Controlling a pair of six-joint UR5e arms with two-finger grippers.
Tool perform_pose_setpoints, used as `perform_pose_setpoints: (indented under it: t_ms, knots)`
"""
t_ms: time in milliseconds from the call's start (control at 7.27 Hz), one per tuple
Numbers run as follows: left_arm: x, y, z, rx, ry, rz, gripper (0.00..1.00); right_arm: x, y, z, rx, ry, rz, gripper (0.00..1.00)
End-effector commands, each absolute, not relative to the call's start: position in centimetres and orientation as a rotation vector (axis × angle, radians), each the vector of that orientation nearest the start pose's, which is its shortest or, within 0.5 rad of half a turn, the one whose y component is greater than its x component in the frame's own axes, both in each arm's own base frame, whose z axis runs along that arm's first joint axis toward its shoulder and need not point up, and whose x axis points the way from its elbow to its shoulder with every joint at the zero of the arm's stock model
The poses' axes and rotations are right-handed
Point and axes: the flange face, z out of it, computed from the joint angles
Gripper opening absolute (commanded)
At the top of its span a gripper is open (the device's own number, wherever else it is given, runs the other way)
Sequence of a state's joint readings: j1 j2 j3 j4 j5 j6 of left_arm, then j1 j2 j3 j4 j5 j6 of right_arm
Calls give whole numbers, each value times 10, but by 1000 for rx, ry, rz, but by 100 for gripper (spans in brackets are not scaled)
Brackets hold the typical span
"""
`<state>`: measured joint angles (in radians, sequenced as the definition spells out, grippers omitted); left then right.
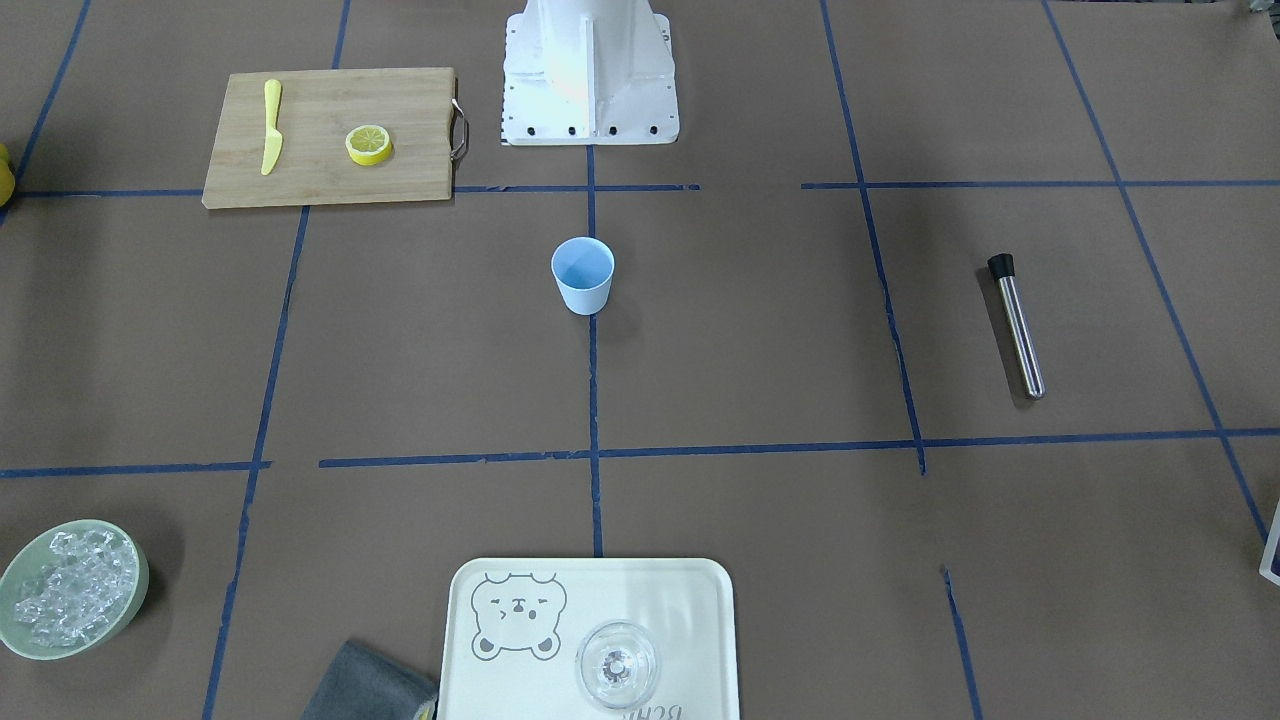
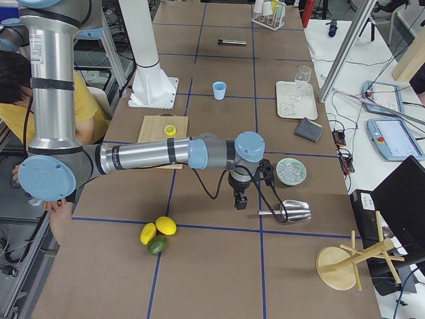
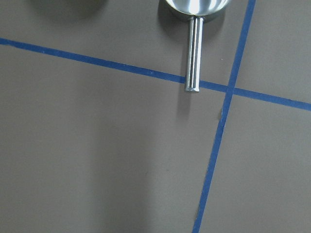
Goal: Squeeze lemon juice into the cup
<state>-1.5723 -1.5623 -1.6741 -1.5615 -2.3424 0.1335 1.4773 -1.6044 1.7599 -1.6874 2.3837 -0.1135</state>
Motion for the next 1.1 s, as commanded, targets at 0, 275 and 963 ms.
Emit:
perform_pose_setpoints:
  t_ms: [0, 275, 963]
  knots:
    - [-65, -493, 608, 148, 763, 170, 100, 16, -478, 594, 40, -814, -209, 100]
    - [-65, -491, 611, 146, 760, 171, 100, 16, -478, 597, 32, -814, -205, 100]
    - [-58, -485, 618, 120, 870, 149, 100, 16, -477, 595, 38, -817, -209, 100]
